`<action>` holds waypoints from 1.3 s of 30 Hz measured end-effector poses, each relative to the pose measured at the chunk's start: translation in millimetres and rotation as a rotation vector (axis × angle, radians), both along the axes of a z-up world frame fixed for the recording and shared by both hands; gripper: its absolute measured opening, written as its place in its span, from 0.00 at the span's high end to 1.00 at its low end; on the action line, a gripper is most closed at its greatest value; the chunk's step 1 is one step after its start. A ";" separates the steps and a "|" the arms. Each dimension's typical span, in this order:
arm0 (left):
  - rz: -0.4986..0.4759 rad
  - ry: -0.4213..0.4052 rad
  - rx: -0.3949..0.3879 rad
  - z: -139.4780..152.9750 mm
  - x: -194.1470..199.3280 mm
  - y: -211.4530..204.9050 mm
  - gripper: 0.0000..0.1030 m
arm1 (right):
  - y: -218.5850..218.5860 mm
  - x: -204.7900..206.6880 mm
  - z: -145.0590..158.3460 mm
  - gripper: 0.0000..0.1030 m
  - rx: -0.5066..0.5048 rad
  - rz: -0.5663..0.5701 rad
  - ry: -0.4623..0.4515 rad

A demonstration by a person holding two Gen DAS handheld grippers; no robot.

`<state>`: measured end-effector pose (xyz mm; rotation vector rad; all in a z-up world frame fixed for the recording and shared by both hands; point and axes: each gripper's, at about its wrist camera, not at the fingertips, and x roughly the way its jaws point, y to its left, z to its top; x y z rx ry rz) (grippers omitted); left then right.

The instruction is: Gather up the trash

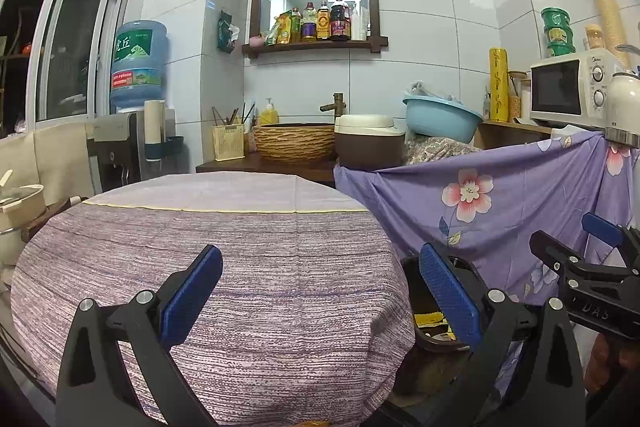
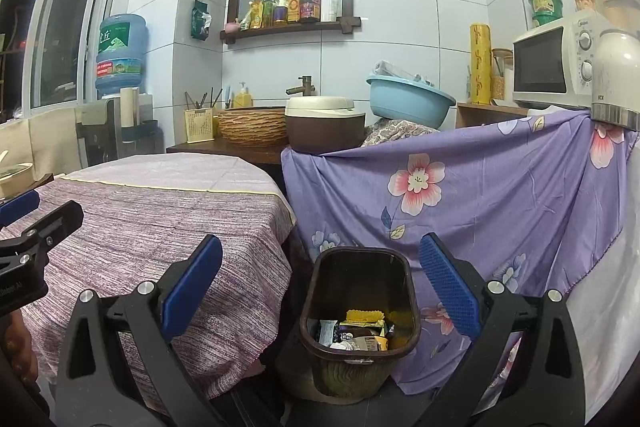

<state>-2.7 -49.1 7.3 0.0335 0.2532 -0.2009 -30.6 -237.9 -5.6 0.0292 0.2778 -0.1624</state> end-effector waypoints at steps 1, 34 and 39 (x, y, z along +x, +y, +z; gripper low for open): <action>0.000 0.000 0.000 0.0 0.0 0.0 0.05 | -0.1 0.0 0.0 0.06 0.001 0.001 -0.001; 0.002 0.004 0.003 -1.3 -0.4 -0.5 0.05 | 5.0 -0.7 -2.3 0.06 0.002 0.003 0.005; -0.002 -0.001 0.006 -1.5 -1.4 2.0 0.05 | 4.9 -0.9 -2.8 0.06 0.005 0.001 0.006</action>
